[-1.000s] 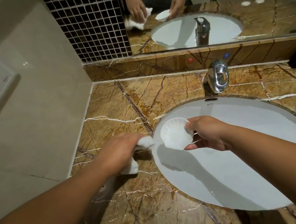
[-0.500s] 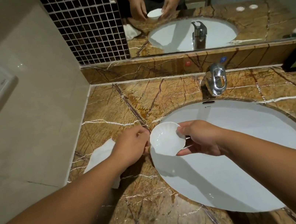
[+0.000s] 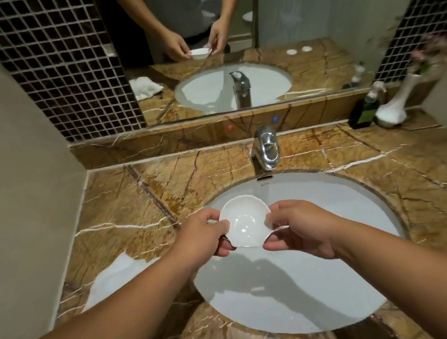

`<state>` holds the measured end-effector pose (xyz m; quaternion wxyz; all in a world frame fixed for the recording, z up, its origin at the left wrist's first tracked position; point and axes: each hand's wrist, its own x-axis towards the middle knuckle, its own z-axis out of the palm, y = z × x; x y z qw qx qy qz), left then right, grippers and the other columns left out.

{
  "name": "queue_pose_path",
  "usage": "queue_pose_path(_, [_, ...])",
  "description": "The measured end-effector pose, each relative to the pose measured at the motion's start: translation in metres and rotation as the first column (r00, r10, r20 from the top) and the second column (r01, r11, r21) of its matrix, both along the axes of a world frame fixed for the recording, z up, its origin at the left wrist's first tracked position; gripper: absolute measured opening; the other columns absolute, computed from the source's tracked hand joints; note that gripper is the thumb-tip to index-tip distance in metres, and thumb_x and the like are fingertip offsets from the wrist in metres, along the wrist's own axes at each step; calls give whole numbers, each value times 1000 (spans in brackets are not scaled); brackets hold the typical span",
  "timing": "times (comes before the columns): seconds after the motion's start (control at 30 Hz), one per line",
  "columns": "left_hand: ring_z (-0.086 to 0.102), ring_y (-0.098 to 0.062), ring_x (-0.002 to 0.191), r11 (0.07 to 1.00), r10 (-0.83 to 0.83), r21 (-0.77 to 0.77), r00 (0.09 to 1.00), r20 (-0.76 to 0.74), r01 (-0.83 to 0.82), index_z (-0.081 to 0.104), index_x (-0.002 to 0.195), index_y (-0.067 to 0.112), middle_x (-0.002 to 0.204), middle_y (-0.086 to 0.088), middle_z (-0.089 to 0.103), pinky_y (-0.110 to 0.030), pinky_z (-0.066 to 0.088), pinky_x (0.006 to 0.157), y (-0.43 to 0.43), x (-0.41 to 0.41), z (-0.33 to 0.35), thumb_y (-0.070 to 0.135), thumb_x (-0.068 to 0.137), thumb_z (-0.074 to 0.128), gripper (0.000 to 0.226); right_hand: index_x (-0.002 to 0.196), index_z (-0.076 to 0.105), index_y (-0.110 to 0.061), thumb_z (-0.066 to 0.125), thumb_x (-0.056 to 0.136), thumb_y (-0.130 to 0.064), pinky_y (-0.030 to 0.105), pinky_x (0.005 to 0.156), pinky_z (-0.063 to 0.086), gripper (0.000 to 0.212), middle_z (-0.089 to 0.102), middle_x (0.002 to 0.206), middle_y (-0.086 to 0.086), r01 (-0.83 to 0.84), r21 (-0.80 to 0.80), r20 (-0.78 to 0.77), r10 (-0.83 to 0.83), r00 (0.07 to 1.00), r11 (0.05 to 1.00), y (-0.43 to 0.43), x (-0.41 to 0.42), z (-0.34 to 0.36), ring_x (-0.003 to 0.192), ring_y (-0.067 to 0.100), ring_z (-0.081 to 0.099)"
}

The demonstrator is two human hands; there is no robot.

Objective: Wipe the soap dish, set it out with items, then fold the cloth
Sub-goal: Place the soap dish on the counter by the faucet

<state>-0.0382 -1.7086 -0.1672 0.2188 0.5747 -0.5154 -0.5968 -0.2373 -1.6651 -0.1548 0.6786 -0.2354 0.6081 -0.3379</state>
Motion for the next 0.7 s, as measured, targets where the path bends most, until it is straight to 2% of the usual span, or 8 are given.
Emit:
queue_pose_path(0.07, [64,-22,53,1000,-25,16,1000,-14,26,62,94,7,59,-13,67,-36,56,60,2,-20,-1,7,91,59,5,106,61,1,56,84,2,36,65,59,23,59,86,20,2,-2,-49,-2,999,1000,6,-20,1,62,26,63])
queue_pose_path(0.13, [64,-23,55,998,-45,35,999,-31,46,62,96,6,62,-15,67,-36,55,61,5,-40,-2,7,90,59,6,107,62,-4,58,88,-9,39,66,60,20,62,88,17,7,2,-101,-7,995,1000,14,-44,0,69,28,67])
queue_pose_path(0.2, [64,-23,56,997,-61,51,998,-30,62,62,97,5,64,-16,67,-35,56,61,10,-65,-4,7,90,59,8,105,63,-10,60,89,-19,41,67,60,19,63,97,17,19,5,-163,-18,987,1000,24,-77,-4,74,29,69])
queue_pose_path(0.3, [63,-22,55,995,-56,76,998,-28,58,62,98,3,62,-14,66,-32,55,58,17,-107,-10,7,89,57,10,103,63,-11,60,90,-23,39,66,60,18,65,106,20,59,21,-243,-52,969,998,36,-133,-15,74,28,69])
queue_pose_path(0.5, [65,-24,61,993,21,116,1000,-20,-19,63,101,3,64,-16,67,-34,57,62,16,-204,-20,9,93,54,13,103,63,-12,58,91,-22,32,61,58,16,69,95,15,55,25,-253,-47,966,998,32,-231,-29,73,25,68])
queue_pose_path(0.63, [65,-23,55,989,101,110,995,6,-101,61,100,1,63,-17,66,-26,51,48,1,-248,-21,9,94,53,13,104,61,-14,55,93,-21,31,61,59,14,67,92,13,14,9,-248,-11,969,1000,16,-266,-32,72,23,66])
queue_pose_path(0.7, [63,-24,54,983,146,109,989,19,-147,61,100,0,61,-18,65,-27,51,49,-10,-262,-24,6,93,51,14,103,62,-14,55,93,-20,29,57,57,14,66,88,11,-8,-2,-241,8,970,1000,6,-275,-34,67,20,65])
